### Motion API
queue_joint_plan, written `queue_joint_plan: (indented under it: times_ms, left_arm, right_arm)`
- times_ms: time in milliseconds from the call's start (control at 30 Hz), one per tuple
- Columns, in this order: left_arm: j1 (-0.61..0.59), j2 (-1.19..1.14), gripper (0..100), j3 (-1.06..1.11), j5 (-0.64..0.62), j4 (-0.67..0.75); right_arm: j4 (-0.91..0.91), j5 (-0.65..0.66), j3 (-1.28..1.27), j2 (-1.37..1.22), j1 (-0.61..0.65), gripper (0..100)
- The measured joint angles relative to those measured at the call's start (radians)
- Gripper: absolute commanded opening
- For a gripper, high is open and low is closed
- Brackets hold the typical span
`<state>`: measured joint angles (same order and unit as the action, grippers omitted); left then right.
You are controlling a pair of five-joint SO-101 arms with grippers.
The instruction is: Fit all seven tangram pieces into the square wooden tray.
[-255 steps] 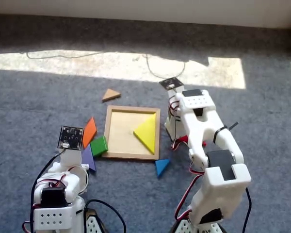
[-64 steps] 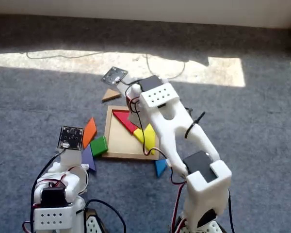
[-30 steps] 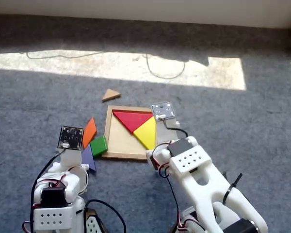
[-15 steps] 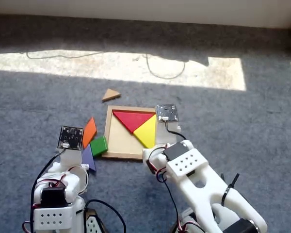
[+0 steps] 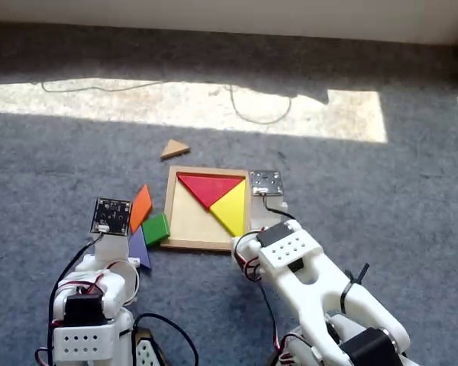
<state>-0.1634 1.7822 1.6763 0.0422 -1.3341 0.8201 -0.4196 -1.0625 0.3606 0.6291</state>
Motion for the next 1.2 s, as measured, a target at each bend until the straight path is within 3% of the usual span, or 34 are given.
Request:
queue_joint_plan:
  times_ms: [367, 667, 933, 1200]
  left_arm:
    - [0.0, 0.0, 1, 0.0, 0.0, 0.0]
    - [0.0, 0.0, 1, 0.0, 0.0, 0.0]
    - [0.0, 0.0, 1, 0.0, 0.0, 0.0]
    - [0.0, 0.0, 1, 0.0, 0.0, 0.0]
  right_arm:
    - [0.002, 0.207, 0.0, -0.015, -0.114, 5.9]
    - [-0.002, 0.308, -0.003, 0.199, -0.117, 6.3]
    - [-0.002, 0.304, -0.003, 0.21, -0.176, 21.7]
    - [-0.002, 0.097, 0.126, 0.025, -0.183, 21.8]
